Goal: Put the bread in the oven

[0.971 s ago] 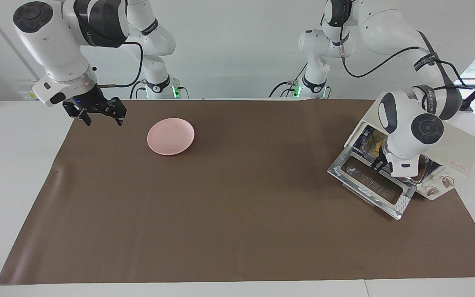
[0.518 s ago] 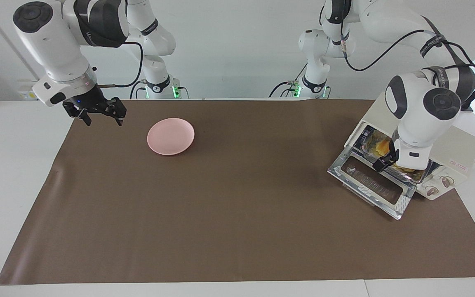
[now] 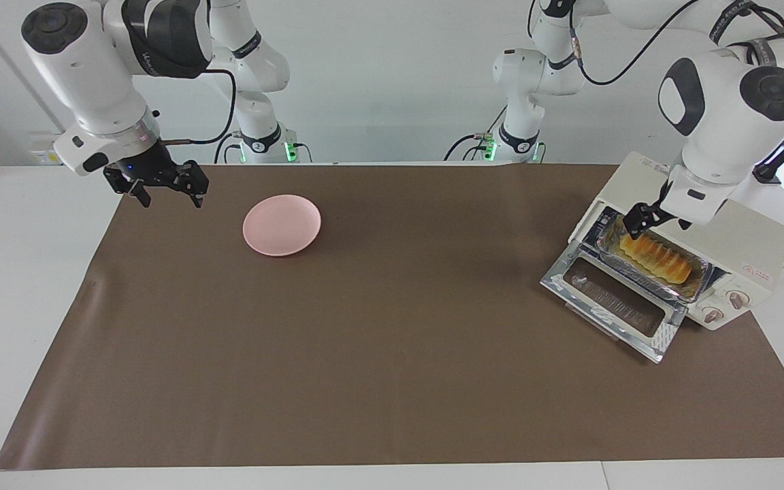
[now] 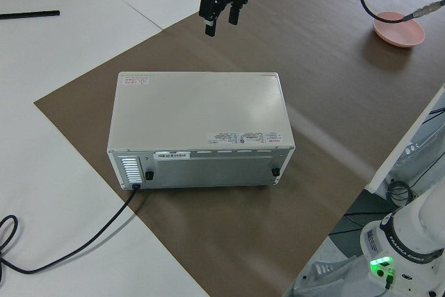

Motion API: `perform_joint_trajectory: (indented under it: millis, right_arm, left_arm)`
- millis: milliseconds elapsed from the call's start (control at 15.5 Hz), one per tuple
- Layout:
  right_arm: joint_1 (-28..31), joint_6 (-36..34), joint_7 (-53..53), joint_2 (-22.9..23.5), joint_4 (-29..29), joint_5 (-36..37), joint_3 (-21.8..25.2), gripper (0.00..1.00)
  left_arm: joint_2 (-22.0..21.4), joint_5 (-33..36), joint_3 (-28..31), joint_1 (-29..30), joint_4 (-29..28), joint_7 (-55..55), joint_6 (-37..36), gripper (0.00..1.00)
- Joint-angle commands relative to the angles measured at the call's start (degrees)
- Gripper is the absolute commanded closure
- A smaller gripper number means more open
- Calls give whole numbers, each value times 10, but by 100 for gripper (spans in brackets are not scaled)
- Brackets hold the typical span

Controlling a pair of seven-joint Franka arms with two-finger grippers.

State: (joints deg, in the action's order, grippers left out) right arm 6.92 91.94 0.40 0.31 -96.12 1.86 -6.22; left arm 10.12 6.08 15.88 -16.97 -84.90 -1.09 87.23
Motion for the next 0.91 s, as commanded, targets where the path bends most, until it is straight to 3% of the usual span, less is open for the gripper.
perform_joint_trajectory:
  millis: [0, 194, 582, 841]
  right_arm:
    - [11, -3, -13, -12, -12, 10, -9, 0]
    - [11, -3, -13, -12, -12, 10, -9, 0]
    - [11, -3, -13, -12, -12, 10, -9, 0]
    - [11, -3, -13, -12, -12, 10, -9, 0]
  left_arm:
    - [-69, -9, -5, -1, -57, 20, -20, 0]
    - [-92, -10, -98, 66, -56, 24, -43, 0]
    - [-149, -25, -134, 95, -100, 38, -41, 0]
    - [-148, -62, -133, 99, -102, 39, -15, 0]
